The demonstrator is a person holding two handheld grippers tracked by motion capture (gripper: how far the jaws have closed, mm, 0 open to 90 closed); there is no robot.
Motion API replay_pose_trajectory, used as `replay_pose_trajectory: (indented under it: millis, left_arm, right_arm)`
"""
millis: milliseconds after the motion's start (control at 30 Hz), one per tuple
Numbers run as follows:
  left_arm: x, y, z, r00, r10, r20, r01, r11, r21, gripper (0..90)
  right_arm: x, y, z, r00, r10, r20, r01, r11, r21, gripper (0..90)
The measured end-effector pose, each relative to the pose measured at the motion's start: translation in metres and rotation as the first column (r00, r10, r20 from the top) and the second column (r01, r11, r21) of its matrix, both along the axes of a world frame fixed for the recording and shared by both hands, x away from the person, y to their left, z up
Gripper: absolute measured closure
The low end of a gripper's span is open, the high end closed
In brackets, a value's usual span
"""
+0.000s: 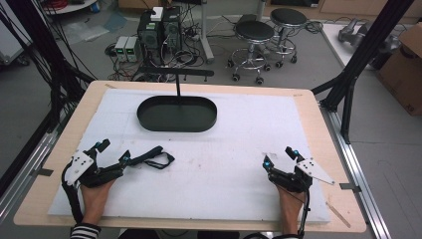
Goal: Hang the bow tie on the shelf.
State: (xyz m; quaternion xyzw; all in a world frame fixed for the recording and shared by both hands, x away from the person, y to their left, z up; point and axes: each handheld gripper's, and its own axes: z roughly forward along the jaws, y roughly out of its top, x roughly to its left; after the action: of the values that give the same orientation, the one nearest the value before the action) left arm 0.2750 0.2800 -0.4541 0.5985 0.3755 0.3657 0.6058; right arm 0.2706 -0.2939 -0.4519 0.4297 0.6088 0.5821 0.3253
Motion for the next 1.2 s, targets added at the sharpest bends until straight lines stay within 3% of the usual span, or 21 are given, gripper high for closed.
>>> replay_pose_trajectory:
  millis: [633,1200]
  left_arm:
    - [0.0015,0.0002,0.0007,0.9995,0.023,-0.023,-0.023,0.9997,-0.005,15.3]
    - [0.0025,0.0017,0.0010,0.9996,0.000,-0.029,-0.001,0.9999,-0.016,14.5]
  right_arm:
    - [-0.0002,-0.0024,-0.0003,1.0000,-0.008,-0.002,0.008,0.9995,0.029,10.1]
    - [-0.0011,-0.0032,-0.0005,0.9999,-0.011,0.010,0.011,0.9992,0.039,10.1]
